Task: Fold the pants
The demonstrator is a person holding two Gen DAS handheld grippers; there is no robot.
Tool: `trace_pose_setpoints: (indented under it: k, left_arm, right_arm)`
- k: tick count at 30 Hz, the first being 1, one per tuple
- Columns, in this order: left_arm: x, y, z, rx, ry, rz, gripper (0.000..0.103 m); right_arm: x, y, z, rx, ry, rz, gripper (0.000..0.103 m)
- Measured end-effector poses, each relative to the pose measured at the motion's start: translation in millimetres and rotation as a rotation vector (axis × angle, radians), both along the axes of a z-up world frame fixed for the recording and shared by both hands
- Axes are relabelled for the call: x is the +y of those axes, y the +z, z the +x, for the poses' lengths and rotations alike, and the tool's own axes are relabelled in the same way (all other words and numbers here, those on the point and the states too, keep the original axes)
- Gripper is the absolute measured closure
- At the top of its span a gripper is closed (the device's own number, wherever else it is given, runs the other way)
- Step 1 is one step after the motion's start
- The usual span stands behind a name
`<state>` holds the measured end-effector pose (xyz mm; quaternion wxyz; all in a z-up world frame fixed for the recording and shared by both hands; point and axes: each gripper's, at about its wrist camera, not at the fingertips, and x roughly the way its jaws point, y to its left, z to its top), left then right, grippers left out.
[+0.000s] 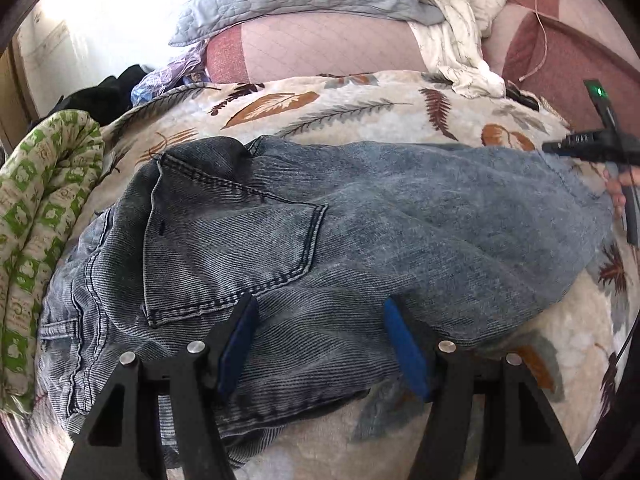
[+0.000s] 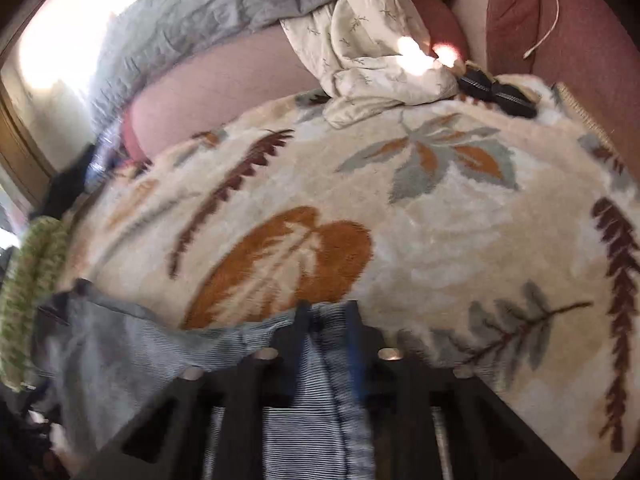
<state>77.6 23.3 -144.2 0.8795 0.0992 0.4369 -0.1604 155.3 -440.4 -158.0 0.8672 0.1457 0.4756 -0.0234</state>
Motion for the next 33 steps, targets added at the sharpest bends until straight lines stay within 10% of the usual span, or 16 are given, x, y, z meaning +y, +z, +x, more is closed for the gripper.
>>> trace_pose_setpoints:
  k: [22,33]
  left_arm:
    - [11,-1,7,0.024,0.064,-0.038,0.037]
    - [17,-1,7,0.034,0.091,-0.041,0.037]
  right_arm:
    - [-21,15,-21,-0.096,-0.179,-0.013,0.075]
    - [50,32,-106,-0.052,0.021,-0.074,0.065]
